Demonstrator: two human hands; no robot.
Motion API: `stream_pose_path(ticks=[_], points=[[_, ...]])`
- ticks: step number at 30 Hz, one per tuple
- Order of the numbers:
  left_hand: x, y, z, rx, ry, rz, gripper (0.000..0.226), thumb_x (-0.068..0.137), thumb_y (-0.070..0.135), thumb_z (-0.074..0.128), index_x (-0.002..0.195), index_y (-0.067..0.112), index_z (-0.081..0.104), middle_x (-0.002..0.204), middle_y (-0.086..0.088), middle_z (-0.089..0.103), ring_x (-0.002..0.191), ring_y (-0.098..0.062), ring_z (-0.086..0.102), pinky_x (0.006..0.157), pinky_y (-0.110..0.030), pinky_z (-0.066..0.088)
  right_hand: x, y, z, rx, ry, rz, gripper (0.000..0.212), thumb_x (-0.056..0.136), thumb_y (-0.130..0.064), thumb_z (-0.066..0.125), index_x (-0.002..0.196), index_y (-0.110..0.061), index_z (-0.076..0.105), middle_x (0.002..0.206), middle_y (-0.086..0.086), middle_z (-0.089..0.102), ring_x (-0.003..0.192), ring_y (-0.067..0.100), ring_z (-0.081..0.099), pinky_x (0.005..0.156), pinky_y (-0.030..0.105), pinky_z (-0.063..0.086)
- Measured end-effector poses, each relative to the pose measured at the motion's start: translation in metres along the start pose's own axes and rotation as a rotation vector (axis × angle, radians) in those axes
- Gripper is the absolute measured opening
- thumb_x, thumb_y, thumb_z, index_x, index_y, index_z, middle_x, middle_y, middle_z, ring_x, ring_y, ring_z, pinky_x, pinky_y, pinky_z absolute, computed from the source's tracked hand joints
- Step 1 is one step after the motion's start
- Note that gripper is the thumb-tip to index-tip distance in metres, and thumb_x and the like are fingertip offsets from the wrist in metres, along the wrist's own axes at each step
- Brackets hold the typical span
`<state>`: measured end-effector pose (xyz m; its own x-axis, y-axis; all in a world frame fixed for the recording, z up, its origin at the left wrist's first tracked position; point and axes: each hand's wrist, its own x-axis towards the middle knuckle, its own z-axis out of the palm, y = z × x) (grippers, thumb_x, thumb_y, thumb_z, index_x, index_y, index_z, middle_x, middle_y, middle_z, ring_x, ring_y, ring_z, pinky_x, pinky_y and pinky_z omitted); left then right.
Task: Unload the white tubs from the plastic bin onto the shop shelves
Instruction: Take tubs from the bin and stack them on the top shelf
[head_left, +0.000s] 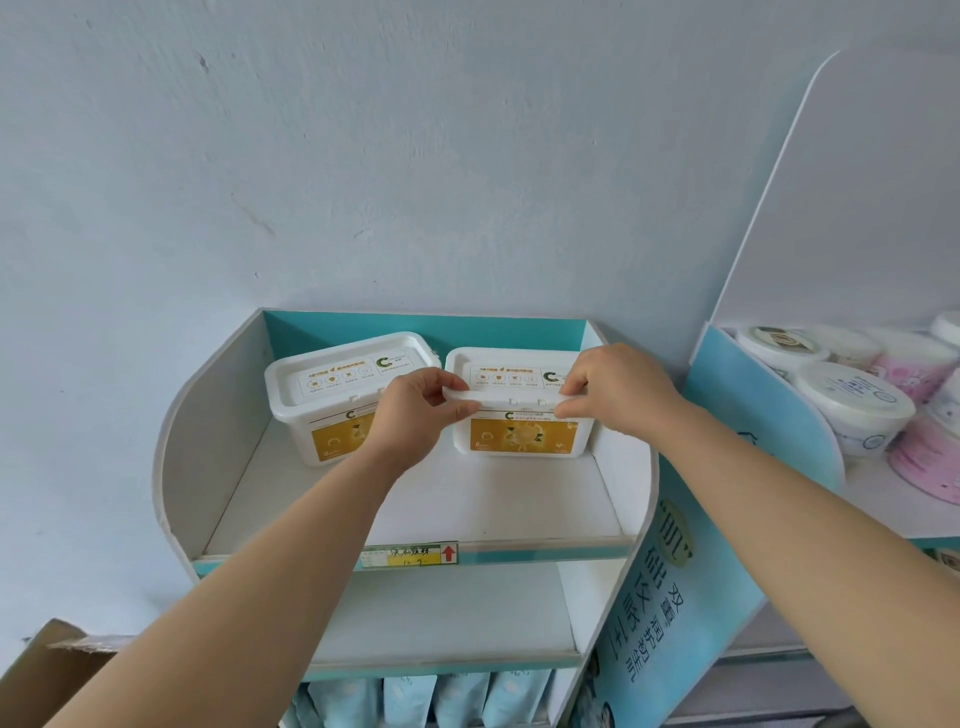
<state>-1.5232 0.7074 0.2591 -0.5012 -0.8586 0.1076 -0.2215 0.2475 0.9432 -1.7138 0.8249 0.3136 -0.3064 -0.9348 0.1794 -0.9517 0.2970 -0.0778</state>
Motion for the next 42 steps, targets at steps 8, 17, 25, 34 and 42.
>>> stream_pose_path(ticks=[8, 17, 25, 34, 42], points=[[0.013, 0.004, 0.009, 0.179, 0.103, -0.011, 0.035, 0.087, 0.022, 0.068, 0.122, 0.023, 0.062, 0.095, -0.006, 0.072, 0.072, -0.016, 0.065, 0.068, -0.028, 0.056, 0.014, -0.005, 0.003, -0.038, 0.014, 0.058, 0.028, 0.08, -0.04, 0.07, 0.101, -0.021, 0.074, 0.099, -0.004, 0.071, 0.078, 0.011, 0.06, 0.057, 0.022, 0.046], [-0.003, 0.016, -0.001, 0.28, 0.043, 0.026, 0.044, 0.095, 0.029, 0.055, 0.138, 0.024, 0.048, 0.12, -0.005, 0.067, 0.082, -0.013, 0.059, 0.061, -0.019, 0.045, -0.007, -0.012, -0.006, 0.007, -0.034, 0.039, 0.04, 0.089, -0.041, 0.06, 0.124, -0.023, 0.062, 0.126, 0.0, 0.062, 0.098, 0.017, 0.061, 0.068, 0.028, 0.052], [-0.057, 0.045, -0.001, 0.789, 0.048, 0.319, 0.045, 0.095, 0.045, 0.048, 0.137, 0.03, 0.049, 0.129, 0.002, 0.061, 0.105, -0.019, 0.063, 0.081, -0.035, 0.054, -0.084, -0.012, -0.023, 0.056, 0.143, 0.05, 0.038, 0.093, -0.041, 0.054, 0.123, -0.02, 0.062, 0.121, -0.001, 0.064, 0.107, 0.02, 0.058, 0.082, 0.035, 0.051], [-0.132, 0.061, 0.098, 0.679, -0.203, 0.728, 0.033, 0.091, 0.038, 0.058, 0.118, 0.021, 0.065, 0.111, -0.001, 0.069, 0.099, -0.026, 0.063, 0.08, -0.035, 0.051, -0.23, 0.045, -0.011, 0.158, 0.217, 0.314, 0.044, 0.089, -0.038, 0.062, 0.126, -0.015, 0.061, 0.133, 0.001, 0.058, 0.121, 0.019, 0.054, 0.1, 0.033, 0.042], [-0.192, 0.05, 0.24, 0.631, -0.549, 0.76, 0.032, 0.091, 0.041, 0.056, 0.117, 0.023, 0.065, 0.107, 0.002, 0.068, 0.095, -0.023, 0.063, 0.077, -0.032, 0.05, -0.374, 0.139, 0.025, 0.191, 0.121, 0.684, 0.043, 0.089, -0.036, 0.061, 0.127, -0.016, 0.06, 0.134, 0.0, 0.057, 0.119, 0.015, 0.054, 0.1, 0.026, 0.037]])
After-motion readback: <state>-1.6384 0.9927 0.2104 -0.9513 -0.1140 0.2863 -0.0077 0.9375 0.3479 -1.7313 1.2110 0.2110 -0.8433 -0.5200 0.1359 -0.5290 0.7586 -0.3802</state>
